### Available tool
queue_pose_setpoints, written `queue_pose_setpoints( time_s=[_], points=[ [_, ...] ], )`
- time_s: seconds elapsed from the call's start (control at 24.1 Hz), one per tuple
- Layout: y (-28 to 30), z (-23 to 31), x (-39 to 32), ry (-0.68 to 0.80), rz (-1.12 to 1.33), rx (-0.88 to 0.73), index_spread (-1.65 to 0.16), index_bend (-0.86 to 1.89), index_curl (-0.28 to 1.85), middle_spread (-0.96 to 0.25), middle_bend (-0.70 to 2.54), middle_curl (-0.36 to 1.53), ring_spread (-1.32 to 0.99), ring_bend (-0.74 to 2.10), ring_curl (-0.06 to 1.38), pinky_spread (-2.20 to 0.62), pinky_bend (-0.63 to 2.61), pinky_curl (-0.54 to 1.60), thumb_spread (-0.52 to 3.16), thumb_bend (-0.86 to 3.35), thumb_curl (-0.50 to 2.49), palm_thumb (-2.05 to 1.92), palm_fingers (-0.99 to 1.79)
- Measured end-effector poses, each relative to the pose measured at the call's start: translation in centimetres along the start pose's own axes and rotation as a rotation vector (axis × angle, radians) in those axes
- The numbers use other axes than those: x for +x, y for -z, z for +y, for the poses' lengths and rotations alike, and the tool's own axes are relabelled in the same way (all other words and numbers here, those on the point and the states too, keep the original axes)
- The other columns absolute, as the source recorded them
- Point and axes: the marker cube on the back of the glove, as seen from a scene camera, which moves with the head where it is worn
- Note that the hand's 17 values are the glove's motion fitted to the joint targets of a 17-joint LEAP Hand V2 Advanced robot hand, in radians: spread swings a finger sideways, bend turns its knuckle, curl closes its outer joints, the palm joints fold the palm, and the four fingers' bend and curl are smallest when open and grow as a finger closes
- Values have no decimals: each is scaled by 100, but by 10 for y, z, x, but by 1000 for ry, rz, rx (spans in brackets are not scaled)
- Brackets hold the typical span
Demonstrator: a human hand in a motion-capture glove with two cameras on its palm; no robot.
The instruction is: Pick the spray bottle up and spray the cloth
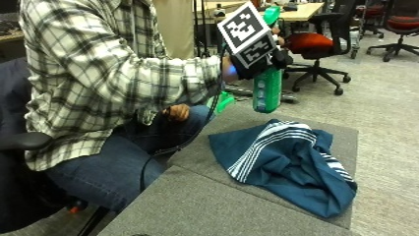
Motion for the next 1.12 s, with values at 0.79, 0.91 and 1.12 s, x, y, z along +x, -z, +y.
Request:
queue_pose_setpoints(
  time_s=[0.79, 0.91, 1.12],
  points=[
    [-81, 24, 35, -30, -42, 8, -21, 8, 18, -9, 26, 54, -13, 54, 46, -2, 59, 37, 86, -2, 66, 103, 95],
    [-82, 25, 33, -39, -58, 12, -21, 8, 18, -9, 25, 54, -13, 54, 46, -2, 59, 37, 88, -2, 65, 103, 94],
    [-75, 27, 36, -54, -48, -7, -22, 7, 17, -10, 23, 53, -13, 56, 47, -1, 62, 38, 93, -3, 63, 100, 88]
  ],
)
